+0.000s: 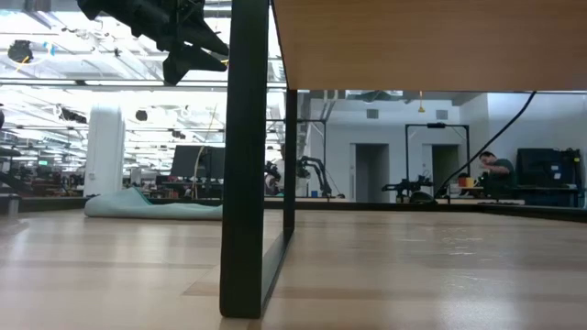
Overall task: Stack small to large cups/mugs on shelf
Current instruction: Return to Home Position
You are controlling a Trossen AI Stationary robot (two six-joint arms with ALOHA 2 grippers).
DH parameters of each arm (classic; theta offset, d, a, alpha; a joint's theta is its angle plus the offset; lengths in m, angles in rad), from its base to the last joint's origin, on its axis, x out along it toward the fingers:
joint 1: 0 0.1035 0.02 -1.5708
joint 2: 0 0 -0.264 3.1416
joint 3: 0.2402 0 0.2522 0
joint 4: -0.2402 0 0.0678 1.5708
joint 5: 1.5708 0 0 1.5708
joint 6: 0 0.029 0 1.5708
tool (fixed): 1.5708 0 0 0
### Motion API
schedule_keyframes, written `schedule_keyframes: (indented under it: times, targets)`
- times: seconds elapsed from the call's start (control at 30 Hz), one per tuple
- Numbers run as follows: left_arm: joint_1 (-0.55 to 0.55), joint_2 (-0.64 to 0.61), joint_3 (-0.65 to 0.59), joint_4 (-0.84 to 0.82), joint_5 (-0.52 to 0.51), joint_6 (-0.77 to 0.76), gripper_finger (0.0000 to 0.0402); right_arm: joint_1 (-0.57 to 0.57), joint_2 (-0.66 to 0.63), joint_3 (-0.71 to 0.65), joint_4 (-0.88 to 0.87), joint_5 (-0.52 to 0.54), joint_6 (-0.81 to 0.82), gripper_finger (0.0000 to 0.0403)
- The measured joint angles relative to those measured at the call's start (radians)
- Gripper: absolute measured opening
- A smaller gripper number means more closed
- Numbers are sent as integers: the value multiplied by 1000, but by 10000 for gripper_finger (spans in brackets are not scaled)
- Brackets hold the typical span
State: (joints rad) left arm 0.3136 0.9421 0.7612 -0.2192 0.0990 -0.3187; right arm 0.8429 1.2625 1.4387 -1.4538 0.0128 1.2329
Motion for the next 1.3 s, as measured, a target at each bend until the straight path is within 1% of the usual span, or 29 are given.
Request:
schedule_keyframes:
  times: [0.47, 0.83, 1.1, 1.3]
  targets:
    - [0, 0, 0, 0, 0, 0, 153, -49, 0, 0, -36, 3, -28, 130]
    - [0, 0, 0, -4, 0, 1, 153, -67, 0, 0, -34, -3, -29, 127]
    - [0, 0, 0, -43, 0, 1, 153, -52, 0, 0, -83, -18, 39, 127]
    - [0, 0, 0, -45, 0, 1, 153, -51, 0, 0, -82, -22, 42, 127]
